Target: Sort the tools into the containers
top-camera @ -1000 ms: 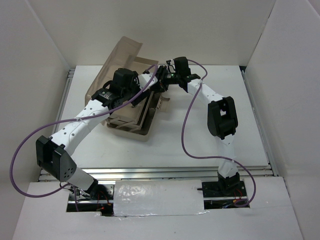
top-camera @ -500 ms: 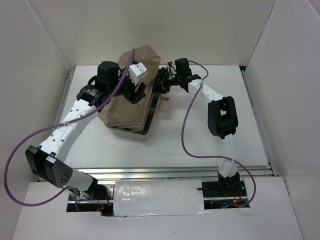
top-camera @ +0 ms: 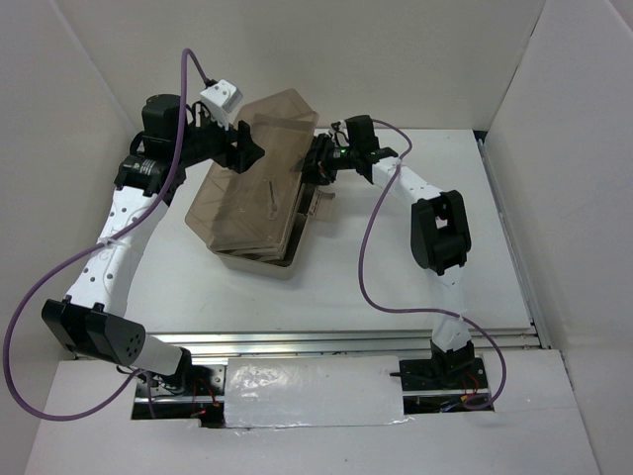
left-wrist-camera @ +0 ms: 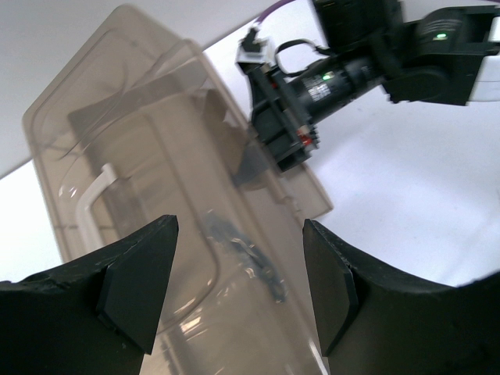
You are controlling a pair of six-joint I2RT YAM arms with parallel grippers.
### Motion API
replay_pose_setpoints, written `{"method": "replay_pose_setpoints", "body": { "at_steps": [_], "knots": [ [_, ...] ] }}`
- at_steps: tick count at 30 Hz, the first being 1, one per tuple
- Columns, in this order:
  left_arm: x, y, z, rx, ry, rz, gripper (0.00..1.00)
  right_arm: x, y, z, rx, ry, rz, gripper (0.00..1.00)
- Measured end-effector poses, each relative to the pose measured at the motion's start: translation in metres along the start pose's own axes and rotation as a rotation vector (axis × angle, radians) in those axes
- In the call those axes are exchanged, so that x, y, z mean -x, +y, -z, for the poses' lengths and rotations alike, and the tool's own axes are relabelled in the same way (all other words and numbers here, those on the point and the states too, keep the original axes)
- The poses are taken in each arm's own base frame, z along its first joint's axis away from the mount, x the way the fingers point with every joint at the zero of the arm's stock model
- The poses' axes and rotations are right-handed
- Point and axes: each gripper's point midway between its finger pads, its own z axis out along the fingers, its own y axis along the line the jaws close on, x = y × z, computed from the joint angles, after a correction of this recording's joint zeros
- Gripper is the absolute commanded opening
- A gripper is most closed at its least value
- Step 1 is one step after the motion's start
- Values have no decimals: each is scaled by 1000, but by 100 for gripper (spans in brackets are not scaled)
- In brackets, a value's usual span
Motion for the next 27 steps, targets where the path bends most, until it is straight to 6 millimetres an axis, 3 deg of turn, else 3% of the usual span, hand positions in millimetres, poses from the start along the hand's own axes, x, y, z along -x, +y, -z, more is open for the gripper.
{"method": "replay_pose_setpoints", "body": {
  "at_steps": [4, 5, 7, 13, 20, 27],
  "knots": [
    [-12, 22, 5, 53, 20, 41, 78, 0, 0, 1, 6, 4, 1, 24],
    [-15, 27, 6, 67, 25, 53, 79, 0, 0, 1, 6, 4, 0, 32],
    [-20, 36, 8, 92, 34, 74, 79, 1, -2, 3, 3, -1, -3, 38],
    [-22, 46, 11, 125, 32, 98, 79, 0, -4, 10, -17, 0, -10, 60],
    [-29, 49, 10, 132, 40, 104, 79, 4, -3, 25, -30, 0, -26, 64],
    [-31, 53, 11, 156, 46, 105, 79, 5, -9, 32, -42, -10, -33, 58]
  ]
}}
